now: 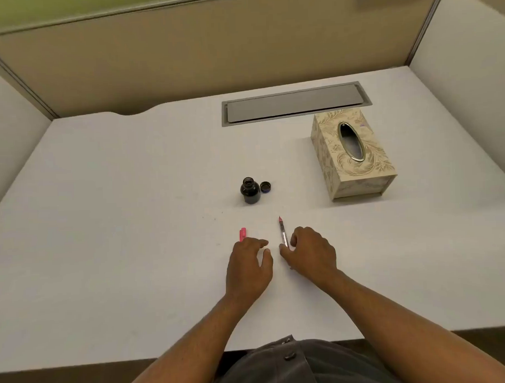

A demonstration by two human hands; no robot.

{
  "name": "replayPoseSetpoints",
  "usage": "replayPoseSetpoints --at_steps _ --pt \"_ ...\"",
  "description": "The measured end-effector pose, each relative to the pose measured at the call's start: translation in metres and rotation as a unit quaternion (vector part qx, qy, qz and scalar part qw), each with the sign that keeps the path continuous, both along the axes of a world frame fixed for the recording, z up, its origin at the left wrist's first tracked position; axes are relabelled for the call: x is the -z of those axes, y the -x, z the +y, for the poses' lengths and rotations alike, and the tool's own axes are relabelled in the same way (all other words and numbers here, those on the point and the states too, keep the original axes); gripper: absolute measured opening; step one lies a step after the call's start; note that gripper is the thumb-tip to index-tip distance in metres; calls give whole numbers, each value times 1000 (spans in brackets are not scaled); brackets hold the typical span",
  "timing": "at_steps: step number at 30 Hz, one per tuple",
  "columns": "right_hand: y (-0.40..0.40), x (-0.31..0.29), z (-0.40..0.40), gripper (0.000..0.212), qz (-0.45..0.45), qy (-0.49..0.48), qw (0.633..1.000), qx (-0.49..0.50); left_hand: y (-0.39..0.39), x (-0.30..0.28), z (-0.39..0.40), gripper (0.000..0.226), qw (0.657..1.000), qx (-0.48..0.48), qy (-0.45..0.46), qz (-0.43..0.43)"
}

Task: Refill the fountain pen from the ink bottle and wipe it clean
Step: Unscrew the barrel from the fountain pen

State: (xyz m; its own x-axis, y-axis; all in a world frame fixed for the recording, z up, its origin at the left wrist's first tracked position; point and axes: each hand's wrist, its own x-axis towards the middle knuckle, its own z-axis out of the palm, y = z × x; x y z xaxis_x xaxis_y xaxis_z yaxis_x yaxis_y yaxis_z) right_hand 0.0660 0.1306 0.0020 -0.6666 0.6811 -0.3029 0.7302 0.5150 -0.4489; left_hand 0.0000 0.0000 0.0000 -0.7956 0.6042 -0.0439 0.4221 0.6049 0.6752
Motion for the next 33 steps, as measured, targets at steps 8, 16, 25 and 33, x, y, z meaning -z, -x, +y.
replayPoseSetpoints --at_steps 8,16,25,33 --pt "-7 -5 -6 12 104 125 985 60 8 -12 11 24 989 -64 -34 -130" --pt "-29 -30 -17 13 146 321 935 43 20 -34 13 24 823 -145 -190 -516" --pt "-32 -41 -18 21 167 451 875 51 18 -38 13 20 782 -154 -238 -554" --pt "-35 -43 -17 30 131 623 767 76 27 -39 13 23 761 -177 -267 -564"
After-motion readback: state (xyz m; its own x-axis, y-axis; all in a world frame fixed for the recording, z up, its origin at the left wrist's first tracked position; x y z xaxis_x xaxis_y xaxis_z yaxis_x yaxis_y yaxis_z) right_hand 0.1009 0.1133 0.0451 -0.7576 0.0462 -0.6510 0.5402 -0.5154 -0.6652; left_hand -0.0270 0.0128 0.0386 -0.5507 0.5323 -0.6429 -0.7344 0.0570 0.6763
